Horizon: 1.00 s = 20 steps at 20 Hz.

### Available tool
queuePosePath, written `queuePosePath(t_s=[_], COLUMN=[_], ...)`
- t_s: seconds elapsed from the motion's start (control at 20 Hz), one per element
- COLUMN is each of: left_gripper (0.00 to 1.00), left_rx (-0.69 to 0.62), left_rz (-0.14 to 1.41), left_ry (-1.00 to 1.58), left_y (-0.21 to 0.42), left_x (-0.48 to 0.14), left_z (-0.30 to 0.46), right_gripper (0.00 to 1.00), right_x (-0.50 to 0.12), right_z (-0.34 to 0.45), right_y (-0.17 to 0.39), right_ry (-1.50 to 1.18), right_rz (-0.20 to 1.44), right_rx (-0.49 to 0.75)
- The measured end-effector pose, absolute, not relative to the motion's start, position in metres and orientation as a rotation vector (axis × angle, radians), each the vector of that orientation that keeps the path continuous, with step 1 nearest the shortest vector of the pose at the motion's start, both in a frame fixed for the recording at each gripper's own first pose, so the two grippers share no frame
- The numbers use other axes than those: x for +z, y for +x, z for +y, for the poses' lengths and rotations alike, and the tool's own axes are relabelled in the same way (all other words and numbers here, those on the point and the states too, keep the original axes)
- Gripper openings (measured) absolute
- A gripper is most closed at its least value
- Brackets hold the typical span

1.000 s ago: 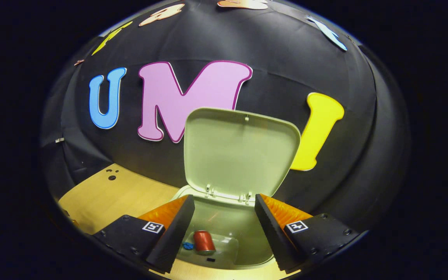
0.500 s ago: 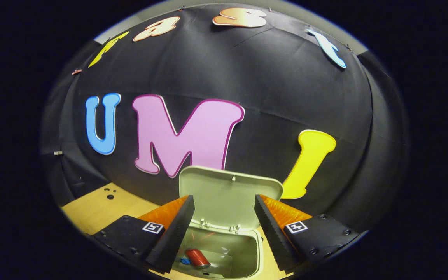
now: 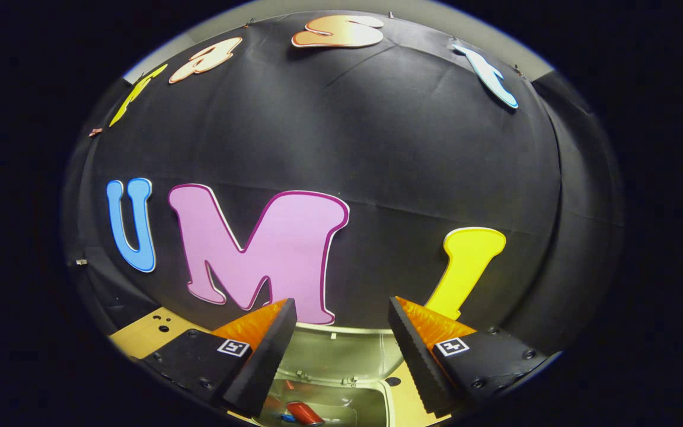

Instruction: Press the lid of the desktop garbage bin to open it, pick up the crumpled paper on the desktop and throw it into the bin, then pick up the pop can on the desktop and drop it into the bin, and finally close the garbage bin lid.

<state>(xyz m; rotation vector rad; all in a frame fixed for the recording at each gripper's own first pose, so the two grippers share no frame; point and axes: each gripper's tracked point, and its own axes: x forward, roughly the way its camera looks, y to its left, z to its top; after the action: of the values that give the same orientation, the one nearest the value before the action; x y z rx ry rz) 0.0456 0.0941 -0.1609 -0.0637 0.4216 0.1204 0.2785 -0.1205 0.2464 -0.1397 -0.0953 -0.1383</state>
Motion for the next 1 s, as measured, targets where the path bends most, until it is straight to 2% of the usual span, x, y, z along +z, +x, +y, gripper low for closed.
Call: queuePosePath(t_s=[0.25, 0.45, 0.65, 1.0], left_gripper=[0.97, 0.97, 0.97, 0.97], left_rx=[0.159, 0.193, 0.204, 0.146], left_rz=[0.404, 0.398, 0.39, 0.394], left_ry=[-0.083, -0.121, -0.11, -0.083], left_y=[0.04, 0.036, 0.032, 0.036], left_x=[-0.158, -0.159, -0.157, -0.159], left_z=[0.104, 0.11, 0.113, 0.106], right_gripper=[0.97, 0.97, 0.97, 0.97], right_x=[0.227, 0.223, 0.218, 0.195], right_z=[-0.123, -0.123, -0.121, -0.116], right_y=[0.308, 0.319, 0.312, 0.265], right_ry=[-0.083, -0.075, -0.066, -0.063], right_rz=[-0.009, -0.004, 0.028, 0.112], right_rx=[-0.141, -0.147, -0.13, -0.095])
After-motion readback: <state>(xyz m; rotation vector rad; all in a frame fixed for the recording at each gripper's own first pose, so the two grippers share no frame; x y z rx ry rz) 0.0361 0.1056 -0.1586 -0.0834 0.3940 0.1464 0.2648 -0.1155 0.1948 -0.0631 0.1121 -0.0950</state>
